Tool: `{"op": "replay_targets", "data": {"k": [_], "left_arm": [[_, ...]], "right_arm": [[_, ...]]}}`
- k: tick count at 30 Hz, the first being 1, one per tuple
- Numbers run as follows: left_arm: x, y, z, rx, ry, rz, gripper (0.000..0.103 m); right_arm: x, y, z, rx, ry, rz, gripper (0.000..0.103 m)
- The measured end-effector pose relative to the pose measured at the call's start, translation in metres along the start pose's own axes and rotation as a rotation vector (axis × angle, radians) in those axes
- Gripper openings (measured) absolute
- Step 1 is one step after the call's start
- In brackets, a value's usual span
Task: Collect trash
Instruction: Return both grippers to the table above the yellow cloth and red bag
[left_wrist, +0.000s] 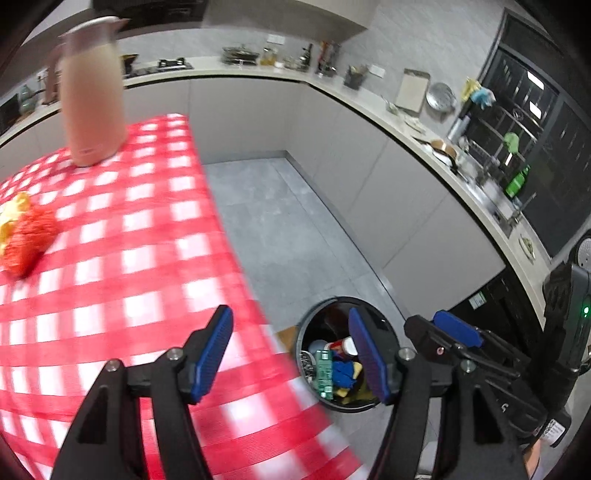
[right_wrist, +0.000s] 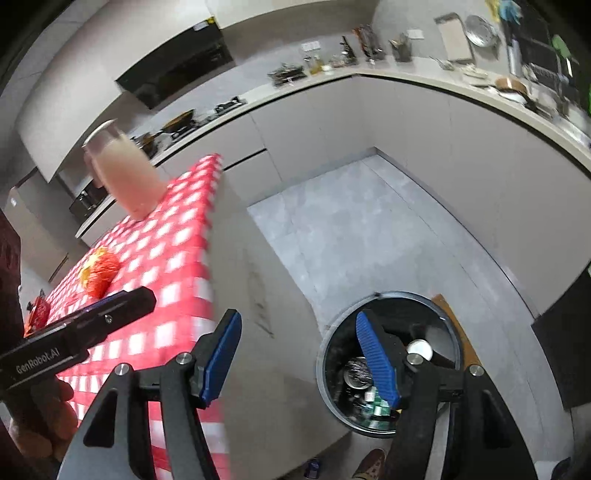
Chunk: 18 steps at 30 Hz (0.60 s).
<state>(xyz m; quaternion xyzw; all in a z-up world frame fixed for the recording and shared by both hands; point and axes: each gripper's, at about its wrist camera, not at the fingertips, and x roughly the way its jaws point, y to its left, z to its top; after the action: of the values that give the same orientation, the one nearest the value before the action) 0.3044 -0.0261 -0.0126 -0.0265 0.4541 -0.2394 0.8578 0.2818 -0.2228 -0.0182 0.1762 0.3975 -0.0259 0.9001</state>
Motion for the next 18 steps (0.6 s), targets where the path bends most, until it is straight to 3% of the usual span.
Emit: {"op": "replay_targets", "data": {"k": [18], "left_arm": [[-0.081, 0.145, -0.016, -0.151, -0.080, 0.140, 0.072]], "right_arm": [[0.030, 0.210, -0.008, -0.193, 0.021, 0.177, 0.071]]}}
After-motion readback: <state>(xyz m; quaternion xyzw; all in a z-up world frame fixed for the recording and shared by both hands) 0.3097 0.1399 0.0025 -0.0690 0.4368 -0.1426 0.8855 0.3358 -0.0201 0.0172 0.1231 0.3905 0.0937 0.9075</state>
